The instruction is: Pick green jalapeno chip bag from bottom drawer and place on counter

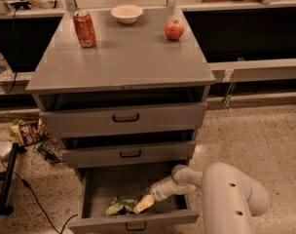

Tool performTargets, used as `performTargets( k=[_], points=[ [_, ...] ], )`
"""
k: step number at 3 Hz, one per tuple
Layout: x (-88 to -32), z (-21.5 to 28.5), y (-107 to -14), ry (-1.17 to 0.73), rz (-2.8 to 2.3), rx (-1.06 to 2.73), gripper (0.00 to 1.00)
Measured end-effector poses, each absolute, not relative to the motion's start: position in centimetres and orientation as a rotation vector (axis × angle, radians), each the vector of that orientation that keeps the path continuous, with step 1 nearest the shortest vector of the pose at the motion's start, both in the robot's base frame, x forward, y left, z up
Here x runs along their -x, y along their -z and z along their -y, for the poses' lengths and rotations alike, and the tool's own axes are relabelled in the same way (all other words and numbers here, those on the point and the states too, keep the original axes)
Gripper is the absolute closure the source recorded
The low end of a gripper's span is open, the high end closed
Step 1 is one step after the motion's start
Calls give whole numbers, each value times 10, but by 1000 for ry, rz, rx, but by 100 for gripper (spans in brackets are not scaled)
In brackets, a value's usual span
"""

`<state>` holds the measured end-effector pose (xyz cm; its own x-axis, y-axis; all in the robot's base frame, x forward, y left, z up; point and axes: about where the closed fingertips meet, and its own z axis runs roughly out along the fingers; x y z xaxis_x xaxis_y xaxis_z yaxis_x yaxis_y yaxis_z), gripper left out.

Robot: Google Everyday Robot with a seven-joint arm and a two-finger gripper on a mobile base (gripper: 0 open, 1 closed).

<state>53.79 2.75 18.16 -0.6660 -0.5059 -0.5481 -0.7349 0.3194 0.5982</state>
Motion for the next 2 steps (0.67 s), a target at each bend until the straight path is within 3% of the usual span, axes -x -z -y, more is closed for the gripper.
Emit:
performTargets(
  k=[2],
  points=[
    [-533, -73, -163, -1279, -2301, 1215, 0]
  ],
)
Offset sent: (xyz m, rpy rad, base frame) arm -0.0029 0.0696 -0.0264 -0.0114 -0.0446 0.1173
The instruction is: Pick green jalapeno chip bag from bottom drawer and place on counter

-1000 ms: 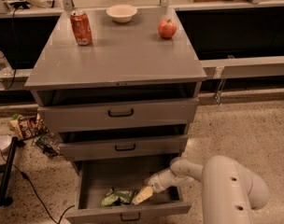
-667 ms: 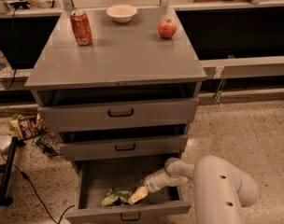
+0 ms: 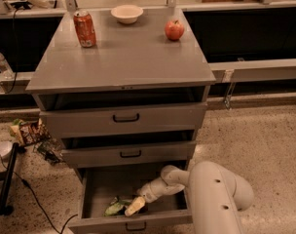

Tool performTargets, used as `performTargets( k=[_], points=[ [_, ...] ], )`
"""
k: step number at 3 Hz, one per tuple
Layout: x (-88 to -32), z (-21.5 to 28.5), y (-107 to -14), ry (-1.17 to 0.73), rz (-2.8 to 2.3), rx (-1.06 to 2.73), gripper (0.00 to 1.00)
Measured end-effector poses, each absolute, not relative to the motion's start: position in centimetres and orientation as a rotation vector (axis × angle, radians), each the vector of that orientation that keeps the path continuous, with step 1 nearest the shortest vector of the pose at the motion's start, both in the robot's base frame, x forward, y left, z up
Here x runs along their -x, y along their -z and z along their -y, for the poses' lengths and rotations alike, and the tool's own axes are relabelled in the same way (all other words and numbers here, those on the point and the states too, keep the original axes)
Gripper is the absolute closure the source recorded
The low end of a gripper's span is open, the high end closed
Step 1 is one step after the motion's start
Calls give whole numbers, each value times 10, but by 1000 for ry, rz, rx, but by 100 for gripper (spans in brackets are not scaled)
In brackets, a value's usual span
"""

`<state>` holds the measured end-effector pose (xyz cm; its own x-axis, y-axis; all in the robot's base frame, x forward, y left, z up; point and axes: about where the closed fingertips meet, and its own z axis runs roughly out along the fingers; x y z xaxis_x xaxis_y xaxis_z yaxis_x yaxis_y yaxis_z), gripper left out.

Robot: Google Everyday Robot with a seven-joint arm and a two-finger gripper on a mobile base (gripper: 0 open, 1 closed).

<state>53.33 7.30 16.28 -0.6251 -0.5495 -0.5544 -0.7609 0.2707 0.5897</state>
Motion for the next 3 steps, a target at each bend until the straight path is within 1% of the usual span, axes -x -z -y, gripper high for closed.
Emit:
performTargets(
  k=[1, 3],
  points=[
    [-538, -94, -157, -1274, -2268, 1256, 15],
    [-542, -124, -141, -1301, -2211, 1346, 60]
  ],
)
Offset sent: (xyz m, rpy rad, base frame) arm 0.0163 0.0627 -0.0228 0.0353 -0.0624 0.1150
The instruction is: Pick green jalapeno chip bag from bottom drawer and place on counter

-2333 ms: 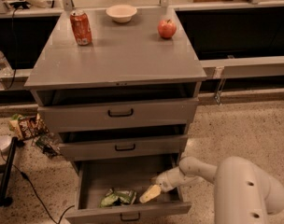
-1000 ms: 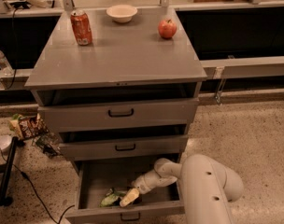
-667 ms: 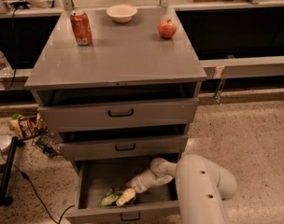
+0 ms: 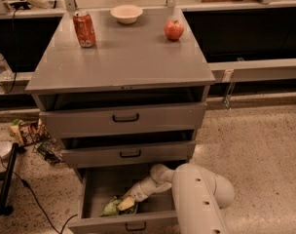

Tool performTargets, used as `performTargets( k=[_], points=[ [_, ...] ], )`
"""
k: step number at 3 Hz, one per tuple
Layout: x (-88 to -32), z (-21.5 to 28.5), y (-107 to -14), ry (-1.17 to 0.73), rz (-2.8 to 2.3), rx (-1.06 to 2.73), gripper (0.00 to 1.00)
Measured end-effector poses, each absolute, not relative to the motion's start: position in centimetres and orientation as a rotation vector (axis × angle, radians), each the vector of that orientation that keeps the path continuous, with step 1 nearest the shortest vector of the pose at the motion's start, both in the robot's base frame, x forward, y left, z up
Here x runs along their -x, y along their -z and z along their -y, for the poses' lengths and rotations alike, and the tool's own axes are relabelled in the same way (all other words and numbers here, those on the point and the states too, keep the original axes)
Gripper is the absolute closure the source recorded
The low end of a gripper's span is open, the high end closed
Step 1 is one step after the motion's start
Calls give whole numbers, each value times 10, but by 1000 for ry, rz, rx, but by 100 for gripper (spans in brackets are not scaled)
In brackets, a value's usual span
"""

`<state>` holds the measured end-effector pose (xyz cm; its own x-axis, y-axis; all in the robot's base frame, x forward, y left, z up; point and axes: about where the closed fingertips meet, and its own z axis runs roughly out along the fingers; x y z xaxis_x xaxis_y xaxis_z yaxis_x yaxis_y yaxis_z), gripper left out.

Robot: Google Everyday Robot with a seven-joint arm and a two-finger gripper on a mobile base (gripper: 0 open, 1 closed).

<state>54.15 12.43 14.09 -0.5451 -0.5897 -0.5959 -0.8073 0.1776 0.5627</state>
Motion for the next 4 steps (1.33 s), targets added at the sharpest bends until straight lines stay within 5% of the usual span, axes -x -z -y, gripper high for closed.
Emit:
performTargets(
  k=[2, 4],
  points=[
    [-559, -65, -173, -1162, -2253, 1184, 100],
    [-565, 46, -261, -809, -2255, 1028, 100]
  ],
)
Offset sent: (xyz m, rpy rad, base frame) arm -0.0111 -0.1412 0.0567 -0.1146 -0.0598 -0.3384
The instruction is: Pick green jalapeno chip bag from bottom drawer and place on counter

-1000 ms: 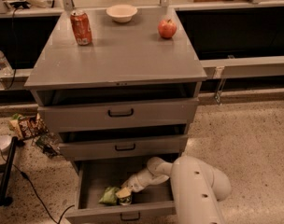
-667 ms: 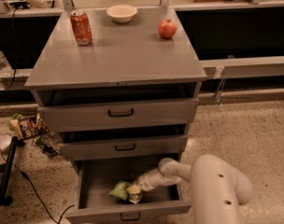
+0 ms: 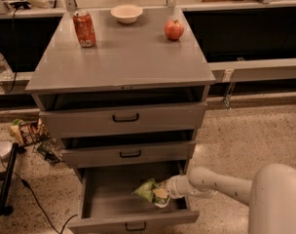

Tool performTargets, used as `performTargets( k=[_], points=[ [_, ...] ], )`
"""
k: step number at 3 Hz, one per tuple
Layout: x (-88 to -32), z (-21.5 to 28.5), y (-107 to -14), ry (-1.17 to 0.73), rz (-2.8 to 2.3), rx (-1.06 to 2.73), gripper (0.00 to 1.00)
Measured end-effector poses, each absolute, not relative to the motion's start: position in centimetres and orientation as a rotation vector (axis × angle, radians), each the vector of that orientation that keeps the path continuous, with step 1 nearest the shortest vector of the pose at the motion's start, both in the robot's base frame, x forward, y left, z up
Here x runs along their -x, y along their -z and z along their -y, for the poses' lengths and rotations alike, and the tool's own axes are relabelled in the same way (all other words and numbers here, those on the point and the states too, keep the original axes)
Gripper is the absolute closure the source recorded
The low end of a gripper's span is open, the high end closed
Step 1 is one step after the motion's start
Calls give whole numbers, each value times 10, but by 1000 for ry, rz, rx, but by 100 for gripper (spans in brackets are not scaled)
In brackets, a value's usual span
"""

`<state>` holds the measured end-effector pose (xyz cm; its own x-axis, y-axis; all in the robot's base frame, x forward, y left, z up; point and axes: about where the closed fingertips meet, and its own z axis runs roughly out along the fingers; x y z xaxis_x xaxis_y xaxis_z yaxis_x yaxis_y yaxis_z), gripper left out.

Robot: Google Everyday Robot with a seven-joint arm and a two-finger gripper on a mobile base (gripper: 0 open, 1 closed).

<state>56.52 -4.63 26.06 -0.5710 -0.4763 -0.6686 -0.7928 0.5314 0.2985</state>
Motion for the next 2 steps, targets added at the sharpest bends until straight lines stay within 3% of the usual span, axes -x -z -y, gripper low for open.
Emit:
performTargets(
  k=[1, 2],
  points=[
    [-571, 79, -317, -702, -2199, 1035, 100],
    [-578, 97, -381, -723, -2095, 1089, 100]
  ],
)
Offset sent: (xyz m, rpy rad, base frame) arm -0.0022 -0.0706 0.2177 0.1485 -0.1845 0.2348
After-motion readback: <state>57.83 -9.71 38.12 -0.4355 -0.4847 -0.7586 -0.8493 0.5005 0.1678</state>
